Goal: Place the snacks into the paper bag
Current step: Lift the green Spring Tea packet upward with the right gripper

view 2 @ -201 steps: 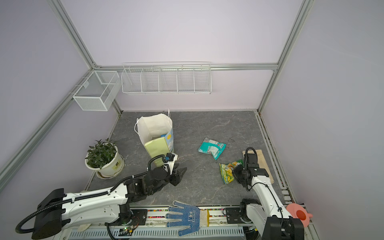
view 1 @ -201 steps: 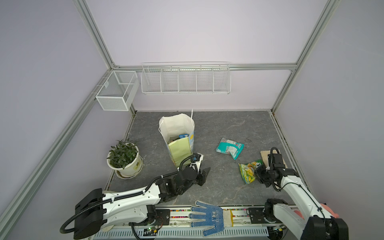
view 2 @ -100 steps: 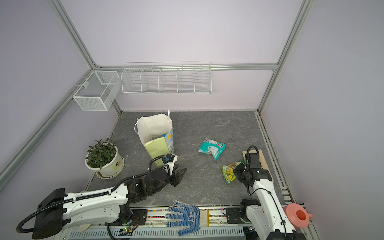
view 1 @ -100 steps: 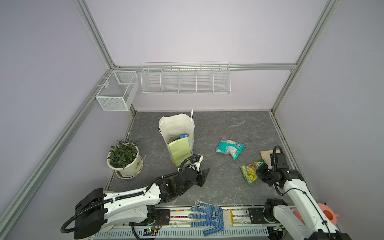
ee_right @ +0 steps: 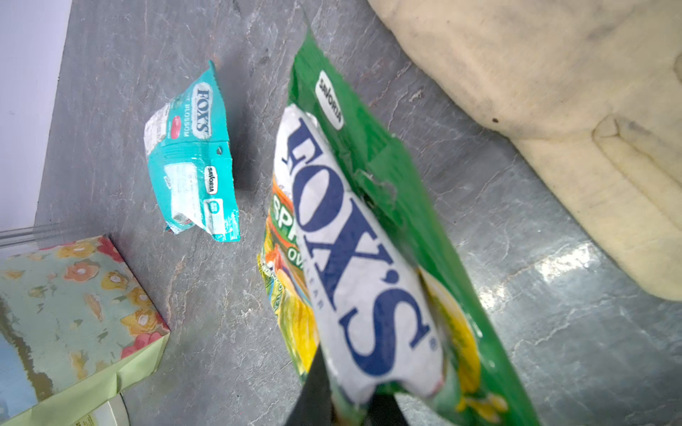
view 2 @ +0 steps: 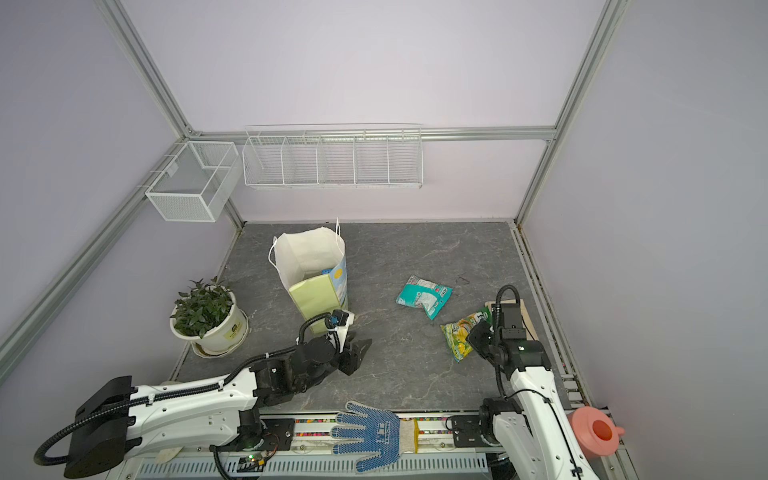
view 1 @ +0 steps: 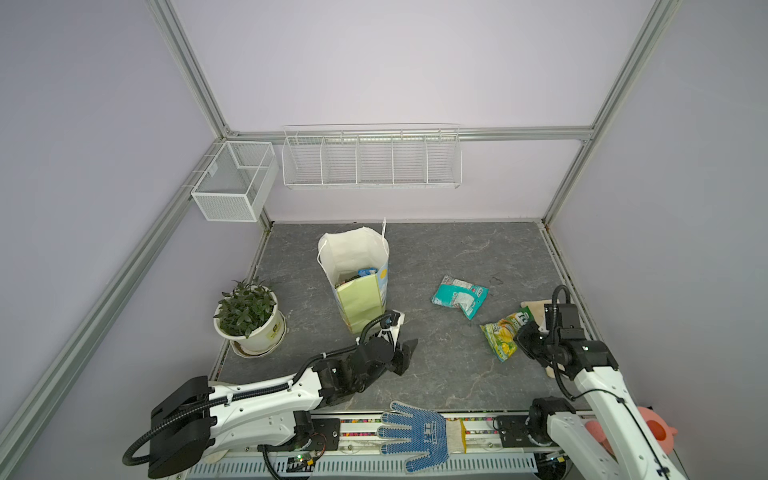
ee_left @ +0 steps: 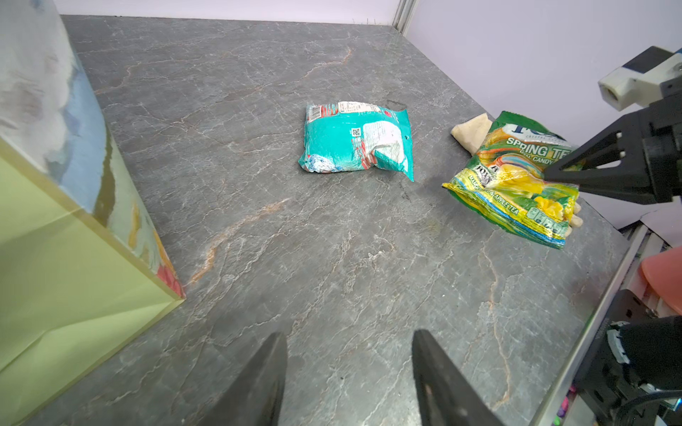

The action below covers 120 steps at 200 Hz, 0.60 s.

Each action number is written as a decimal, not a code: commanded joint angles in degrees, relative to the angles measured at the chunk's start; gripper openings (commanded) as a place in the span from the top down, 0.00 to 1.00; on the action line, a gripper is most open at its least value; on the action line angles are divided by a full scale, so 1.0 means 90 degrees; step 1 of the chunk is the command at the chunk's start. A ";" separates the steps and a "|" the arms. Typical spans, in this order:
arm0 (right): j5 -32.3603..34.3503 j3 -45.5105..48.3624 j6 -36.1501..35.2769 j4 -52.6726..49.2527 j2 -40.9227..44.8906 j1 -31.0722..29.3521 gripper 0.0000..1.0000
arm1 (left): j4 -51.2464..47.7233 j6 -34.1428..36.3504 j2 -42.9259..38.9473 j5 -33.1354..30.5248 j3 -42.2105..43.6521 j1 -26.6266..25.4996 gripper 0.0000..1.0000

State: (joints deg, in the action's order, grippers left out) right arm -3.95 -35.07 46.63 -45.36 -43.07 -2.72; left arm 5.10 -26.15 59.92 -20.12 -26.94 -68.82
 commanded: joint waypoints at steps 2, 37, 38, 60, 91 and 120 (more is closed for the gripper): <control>0.0115 -0.0337 -0.0214 0.0012 0.0091 -0.0141 0.94 | 0.0042 -0.0154 0.0041 0.0001 0.0140 -0.0035 0.45; 0.0147 -0.0633 -0.0355 0.0010 0.0065 -0.0326 0.94 | 0.0096 -0.0238 0.0027 -0.0001 0.0255 -0.0045 0.45; 0.0156 -0.0639 -0.0356 0.0011 0.0062 -0.0329 0.94 | 0.0097 -0.0243 0.0029 -0.0001 0.0257 -0.0042 0.45; 0.0160 -0.0781 -0.0403 0.0035 0.0051 -0.0408 0.94 | 0.0143 -0.0297 0.0041 0.0008 0.0312 -0.0061 0.45; 0.0085 -0.0963 -0.0464 0.0101 0.0013 -0.0498 0.93 | 0.0184 -0.0346 0.0118 0.0009 0.0366 -0.0098 0.45; 0.0059 -0.1157 -0.0545 0.0147 -0.0030 -0.0613 0.94 | 0.0248 -0.0383 0.0205 0.0009 0.0386 -0.0138 0.45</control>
State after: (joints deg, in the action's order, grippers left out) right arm -3.01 -42.81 43.16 -45.65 -43.13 -7.29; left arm 5.98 -28.27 60.97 -19.92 -24.08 -69.58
